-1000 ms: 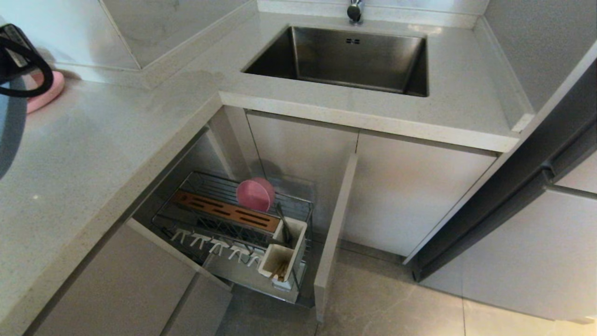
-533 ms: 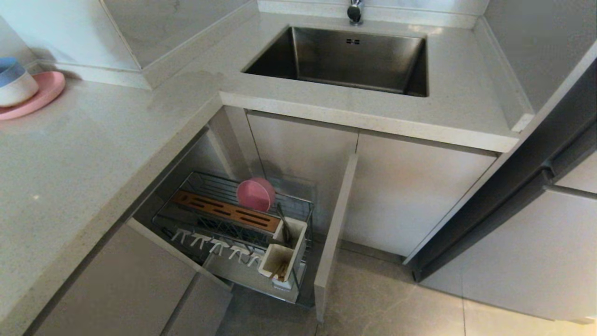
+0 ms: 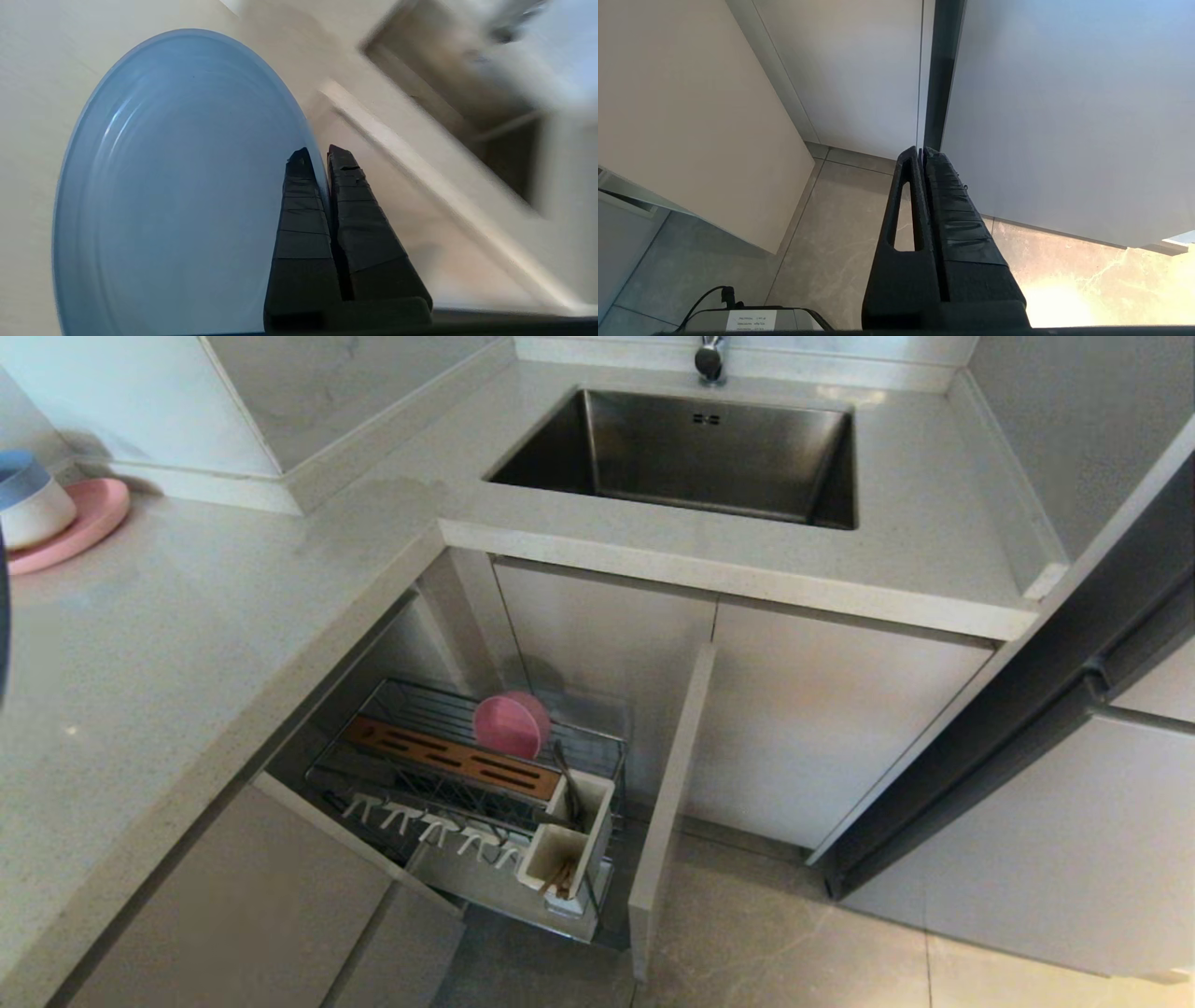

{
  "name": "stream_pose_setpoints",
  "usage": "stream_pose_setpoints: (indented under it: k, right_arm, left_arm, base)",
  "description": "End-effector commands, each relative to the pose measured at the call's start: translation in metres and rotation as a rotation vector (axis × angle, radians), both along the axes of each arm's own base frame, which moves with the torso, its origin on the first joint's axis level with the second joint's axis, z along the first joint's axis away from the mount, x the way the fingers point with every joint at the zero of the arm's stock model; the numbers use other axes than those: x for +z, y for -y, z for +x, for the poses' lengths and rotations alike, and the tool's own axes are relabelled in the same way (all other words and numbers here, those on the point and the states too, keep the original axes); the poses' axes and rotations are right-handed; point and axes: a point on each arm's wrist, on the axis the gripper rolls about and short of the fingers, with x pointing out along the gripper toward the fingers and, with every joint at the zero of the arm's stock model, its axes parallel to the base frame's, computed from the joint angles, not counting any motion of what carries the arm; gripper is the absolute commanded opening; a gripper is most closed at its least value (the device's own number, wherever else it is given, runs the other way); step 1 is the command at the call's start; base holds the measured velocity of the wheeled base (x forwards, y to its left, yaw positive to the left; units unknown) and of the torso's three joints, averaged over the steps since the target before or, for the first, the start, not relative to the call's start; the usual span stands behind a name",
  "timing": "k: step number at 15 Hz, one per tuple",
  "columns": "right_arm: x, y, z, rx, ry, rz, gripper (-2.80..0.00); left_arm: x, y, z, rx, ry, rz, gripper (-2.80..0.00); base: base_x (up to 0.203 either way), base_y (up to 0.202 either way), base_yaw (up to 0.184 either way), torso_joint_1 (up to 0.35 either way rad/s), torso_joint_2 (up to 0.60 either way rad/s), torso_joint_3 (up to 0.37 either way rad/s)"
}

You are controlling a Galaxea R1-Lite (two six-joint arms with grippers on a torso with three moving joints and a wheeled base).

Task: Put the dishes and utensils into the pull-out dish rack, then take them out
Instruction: Pick up the plate and place it in the cupboard

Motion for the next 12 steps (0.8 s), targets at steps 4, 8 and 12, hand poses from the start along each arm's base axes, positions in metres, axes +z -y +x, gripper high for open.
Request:
stream_pose_setpoints:
  k: [4,8,12]
  right_arm:
    - [0.0,0.0,0.0,0.0,0.0,0.0,-2.8]
    - [0.0,0.0,0.0,0.0,0.0,0.0,-2.8]
    - [0.0,0.0,0.0,0.0,0.0,0.0,-2.8]
  left_arm:
    - [0.001,0.006,-0.002,-0.113,0.034,-0.238,-2.8]
    - [0.009,0.015,0.012,-0.149,0.11,-0.464,-2.8]
    - [0.003,0.032,0.046,-0.107,0.083,-0.603,-2.8]
  base:
    - [0.0,0.0,0.0,0.0,0.0,0.0]
    - [0.0,0.0,0.0,0.0,0.0,0.0]
    - [0.0,0.0,0.0,0.0,0.0,0.0]
